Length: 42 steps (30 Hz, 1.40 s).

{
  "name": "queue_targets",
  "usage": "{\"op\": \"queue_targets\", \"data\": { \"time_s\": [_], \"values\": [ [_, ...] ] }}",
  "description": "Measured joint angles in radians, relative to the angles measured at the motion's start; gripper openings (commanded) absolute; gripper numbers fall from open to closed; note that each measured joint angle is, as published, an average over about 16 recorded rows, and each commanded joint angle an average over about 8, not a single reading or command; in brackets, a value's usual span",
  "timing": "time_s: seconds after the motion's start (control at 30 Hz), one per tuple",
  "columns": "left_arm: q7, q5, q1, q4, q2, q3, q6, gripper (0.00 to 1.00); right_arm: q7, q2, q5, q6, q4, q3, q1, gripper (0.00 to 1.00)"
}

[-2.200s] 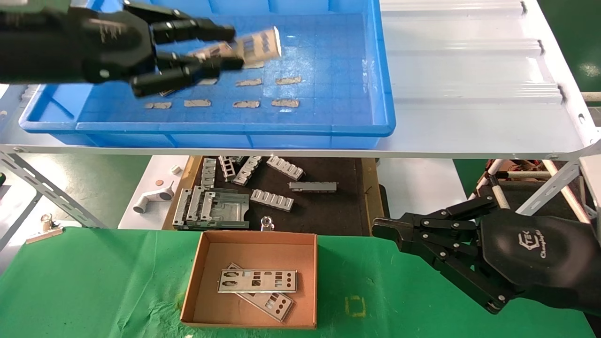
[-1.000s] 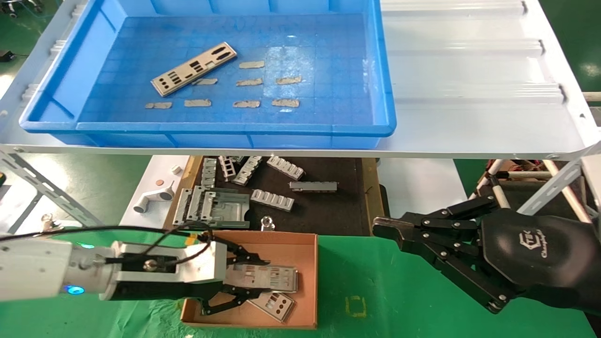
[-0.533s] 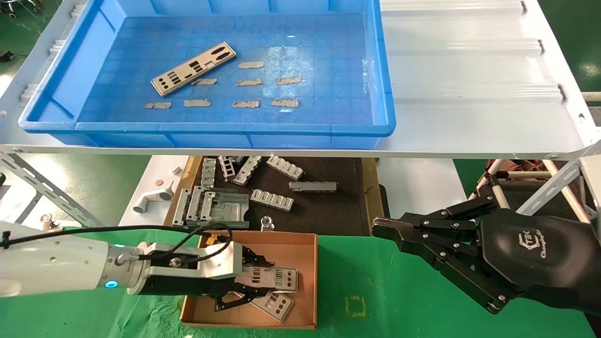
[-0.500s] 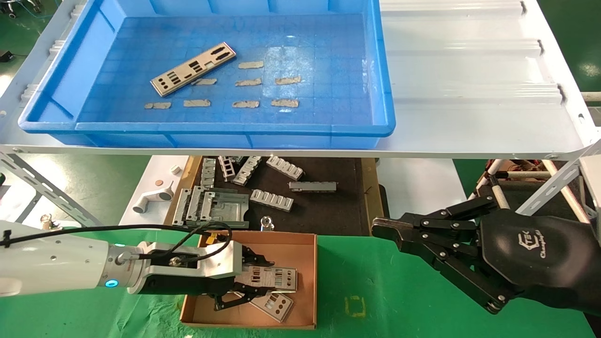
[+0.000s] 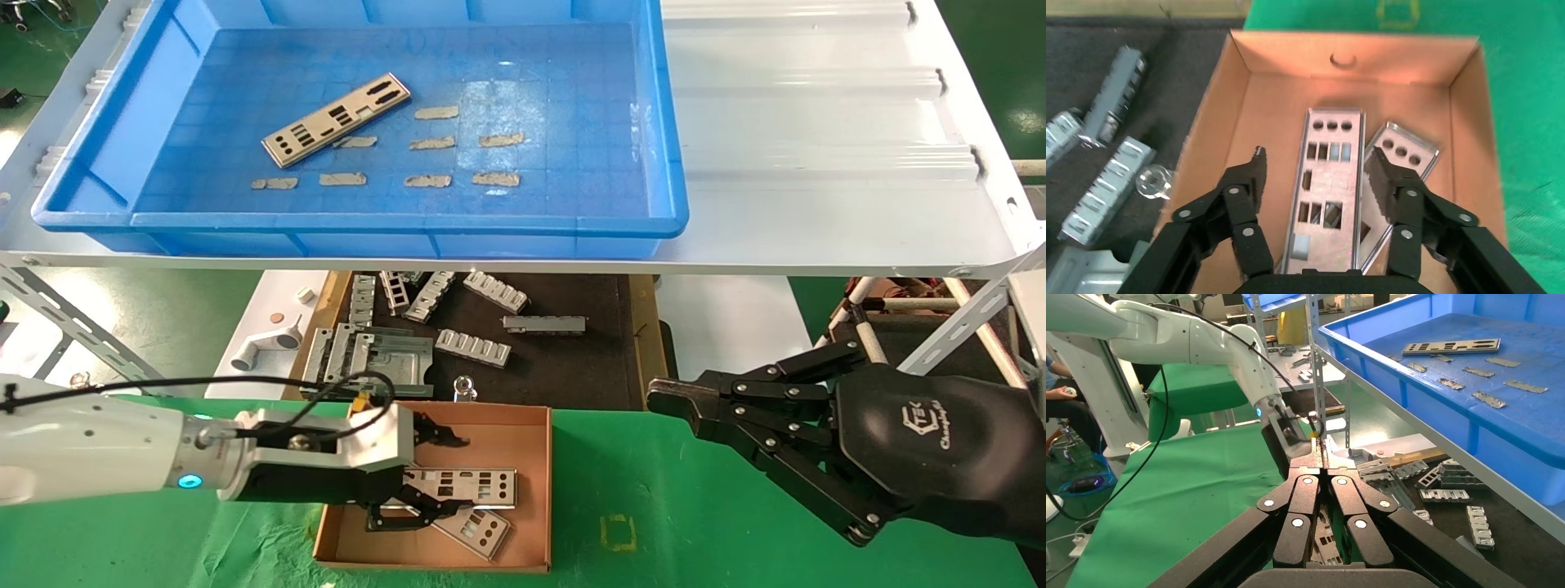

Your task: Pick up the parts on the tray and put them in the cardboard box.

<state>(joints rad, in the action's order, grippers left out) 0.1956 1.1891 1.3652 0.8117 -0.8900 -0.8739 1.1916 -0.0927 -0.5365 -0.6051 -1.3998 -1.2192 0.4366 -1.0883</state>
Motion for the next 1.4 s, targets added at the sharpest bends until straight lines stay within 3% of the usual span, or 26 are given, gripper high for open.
{"op": "queue_targets", "data": {
  "time_s": [0.07, 0.3, 0.33, 1.4],
  "values": [
    [-0.002, -0.01, 0.0, -0.001, 0.006, 0.005, 0.011, 1.0, 0.0, 0.0, 0.0, 0.0, 0.0, 0.0, 0.0, 0.04],
    [-0.026, -0.053, -0.011, 0.019, 0.033, 0.041, 0.049, 1.0, 0.0, 0.0, 0.0, 0.0, 0.0, 0.0, 0.0, 0.91],
    [-0.032, -0.059, -0.014, 0.023, 0.037, 0.048, 0.054, 1.0, 0.0, 0.0, 0.0, 0.0, 0.0, 0.0, 0.0, 0.99],
    [-0.227, -0.281, -0.167, 0.272, 0.171, 0.351, 0.193, 1.0, 0.0, 0.0, 0.0, 0.0, 0.0, 0.0, 0.0, 1.0]
  ]
}}
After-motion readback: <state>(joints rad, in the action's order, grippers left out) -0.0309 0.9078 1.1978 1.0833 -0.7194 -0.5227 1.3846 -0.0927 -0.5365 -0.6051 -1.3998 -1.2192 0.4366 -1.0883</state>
